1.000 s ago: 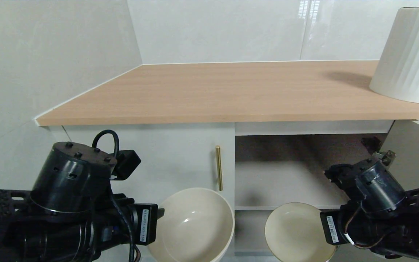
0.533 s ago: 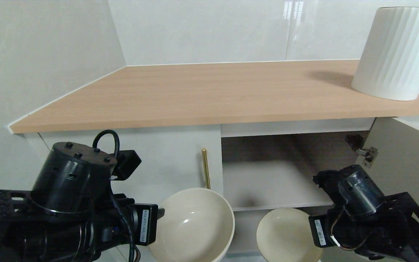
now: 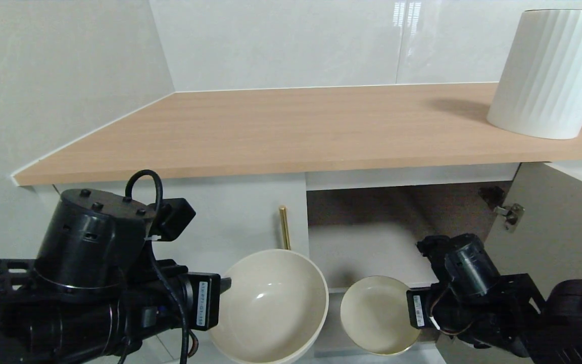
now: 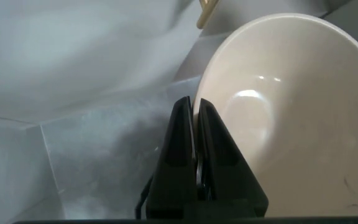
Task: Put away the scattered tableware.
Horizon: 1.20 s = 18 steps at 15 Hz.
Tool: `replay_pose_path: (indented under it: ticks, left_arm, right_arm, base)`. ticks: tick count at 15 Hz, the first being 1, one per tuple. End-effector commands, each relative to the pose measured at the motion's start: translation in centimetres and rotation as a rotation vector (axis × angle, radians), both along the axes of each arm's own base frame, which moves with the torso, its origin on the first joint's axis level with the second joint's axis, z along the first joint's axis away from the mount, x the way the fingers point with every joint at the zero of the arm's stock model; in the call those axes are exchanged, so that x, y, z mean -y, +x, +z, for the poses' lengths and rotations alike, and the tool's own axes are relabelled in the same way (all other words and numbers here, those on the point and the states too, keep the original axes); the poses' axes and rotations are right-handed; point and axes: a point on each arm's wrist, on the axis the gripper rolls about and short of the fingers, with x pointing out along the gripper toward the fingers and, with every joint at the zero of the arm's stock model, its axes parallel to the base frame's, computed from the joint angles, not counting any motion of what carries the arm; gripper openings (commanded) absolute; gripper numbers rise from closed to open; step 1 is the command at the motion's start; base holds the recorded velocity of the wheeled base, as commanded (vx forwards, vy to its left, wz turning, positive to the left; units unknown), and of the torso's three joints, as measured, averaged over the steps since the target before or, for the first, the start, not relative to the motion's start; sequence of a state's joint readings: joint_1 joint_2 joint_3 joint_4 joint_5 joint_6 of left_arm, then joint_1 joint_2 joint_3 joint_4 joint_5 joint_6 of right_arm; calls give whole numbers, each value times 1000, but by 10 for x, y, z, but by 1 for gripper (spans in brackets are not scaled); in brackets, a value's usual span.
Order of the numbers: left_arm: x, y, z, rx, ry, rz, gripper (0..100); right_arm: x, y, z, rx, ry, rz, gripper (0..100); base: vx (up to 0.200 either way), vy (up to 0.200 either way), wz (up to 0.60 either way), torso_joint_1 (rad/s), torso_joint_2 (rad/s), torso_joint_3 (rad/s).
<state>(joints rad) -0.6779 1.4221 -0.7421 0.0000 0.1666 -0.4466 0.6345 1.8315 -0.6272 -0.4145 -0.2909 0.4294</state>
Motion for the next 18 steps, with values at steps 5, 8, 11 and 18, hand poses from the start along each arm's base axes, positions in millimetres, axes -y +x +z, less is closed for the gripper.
replay_pose_path:
  ticks: [5,8,11,18]
  left_arm:
    - [1,6,7,60,30,-9,0]
    - [5,11,-2,54,99,15,0]
    - [6,14,-7,46,123,24,0]
    - [6,13,-5,54,119,24,0]
  right_arm:
    - [1,70,-26,25,-17,-101,0]
    - [0,85,-28,39,-9,-119,0]
    - [0,95,-40,23,-17,-133,0]
    - [10,122,-64,42,-22,-198,0]
  base:
    - [0,0,0,0,0,0]
    - [0,0,0,0,0,0]
    - [0,0,0,0,0,0]
    - [0,0,0,0,0,0]
